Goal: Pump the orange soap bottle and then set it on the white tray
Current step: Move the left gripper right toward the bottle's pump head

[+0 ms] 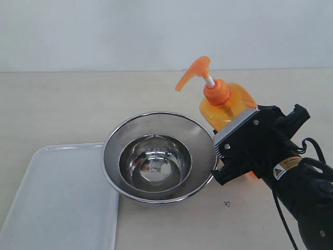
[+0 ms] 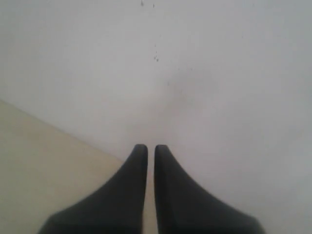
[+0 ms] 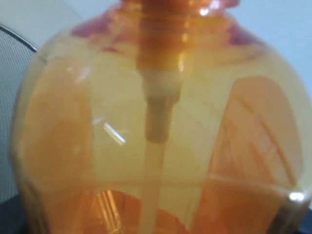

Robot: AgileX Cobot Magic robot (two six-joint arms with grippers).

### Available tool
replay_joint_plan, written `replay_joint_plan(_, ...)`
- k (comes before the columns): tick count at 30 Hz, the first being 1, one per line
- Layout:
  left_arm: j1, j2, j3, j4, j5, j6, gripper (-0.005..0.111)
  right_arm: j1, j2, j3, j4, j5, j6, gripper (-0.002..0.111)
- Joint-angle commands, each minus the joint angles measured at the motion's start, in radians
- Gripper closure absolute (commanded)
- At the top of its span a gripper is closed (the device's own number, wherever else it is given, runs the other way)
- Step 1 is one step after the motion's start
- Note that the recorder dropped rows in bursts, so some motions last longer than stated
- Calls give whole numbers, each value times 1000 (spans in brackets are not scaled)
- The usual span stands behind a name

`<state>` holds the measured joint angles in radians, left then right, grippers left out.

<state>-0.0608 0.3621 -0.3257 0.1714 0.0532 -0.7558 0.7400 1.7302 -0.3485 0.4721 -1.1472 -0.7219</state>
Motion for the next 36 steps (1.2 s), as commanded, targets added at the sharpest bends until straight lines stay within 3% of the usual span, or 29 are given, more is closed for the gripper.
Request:
replay_joint_plan(1, -104, 228, -99, 8, 31, 47, 102, -3, -13, -3, -12, -74, -25, 108)
replay_joint_plan(5, -210, 426, -173, 4, 54, 118, 102, -3, -13, -3, -12, -72, -31, 108)
replay_joint_plan(10, -285, 602, -236, 4, 2, 178, 102, -3, -13, -3, -12, -56, -35, 108)
replay_joint_plan(17, -371, 744, -299, 13, -235, 166, 102, -3, -13, -3, -12, -38, -65, 108)
replay_joint_plan(23, -390, 751, -301, 49, -450, 94, 102, -3, -13, -3, -12, -22, -71, 108)
replay_joint_plan(26, -390, 765, -319, 342, -482, -111, 102, -3, -13, -3, -12, -30, -71, 108)
replay_joint_plan(30, -390, 859, -395, 912, -610, -520, 102, -3, -13, -3, -14, -57, -73, 108)
replay_joint_plan(33, -390, 945, -464, 1082, -635, -693, 102, -3, -13, -3, -17, -58, -73, 108)
replay_joint_plan(36, -390, 1021, -525, 1151, -660, -726, 102, -3, -13, -3, -13, -49, -81, 108)
